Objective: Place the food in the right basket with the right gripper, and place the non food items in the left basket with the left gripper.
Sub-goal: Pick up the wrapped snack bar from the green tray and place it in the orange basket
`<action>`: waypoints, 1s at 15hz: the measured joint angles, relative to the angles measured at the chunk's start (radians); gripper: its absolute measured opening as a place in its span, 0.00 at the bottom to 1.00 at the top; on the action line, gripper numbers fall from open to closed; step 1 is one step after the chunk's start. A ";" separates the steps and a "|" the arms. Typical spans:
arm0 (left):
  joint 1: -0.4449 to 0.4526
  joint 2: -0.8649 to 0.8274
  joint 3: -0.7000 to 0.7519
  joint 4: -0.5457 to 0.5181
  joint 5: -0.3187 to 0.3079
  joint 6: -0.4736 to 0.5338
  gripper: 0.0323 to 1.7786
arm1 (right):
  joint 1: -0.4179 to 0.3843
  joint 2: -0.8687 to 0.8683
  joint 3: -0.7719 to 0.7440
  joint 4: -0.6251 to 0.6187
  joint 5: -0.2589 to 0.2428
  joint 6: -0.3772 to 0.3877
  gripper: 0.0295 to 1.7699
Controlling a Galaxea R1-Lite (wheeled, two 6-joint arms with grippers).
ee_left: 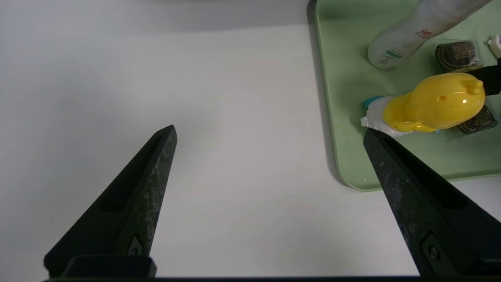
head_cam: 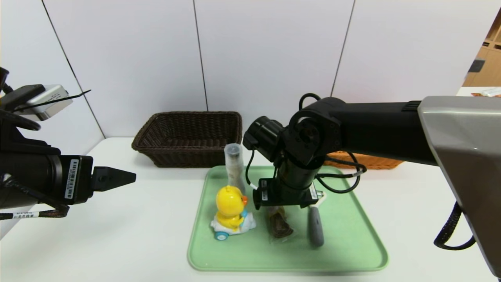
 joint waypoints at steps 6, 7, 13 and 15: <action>0.000 0.006 0.002 -0.001 0.000 -0.003 0.95 | 0.014 0.015 0.000 0.006 -0.012 -0.005 0.97; 0.000 0.006 0.002 -0.001 0.000 -0.003 0.95 | 0.017 0.018 0.000 0.006 -0.026 -0.006 0.97; 0.000 0.003 0.004 -0.001 0.000 -0.003 0.95 | 0.021 0.029 0.000 0.006 -0.044 -0.011 0.97; 0.000 0.003 0.003 -0.001 0.000 -0.004 0.95 | 0.020 0.029 0.000 0.004 -0.045 -0.011 0.97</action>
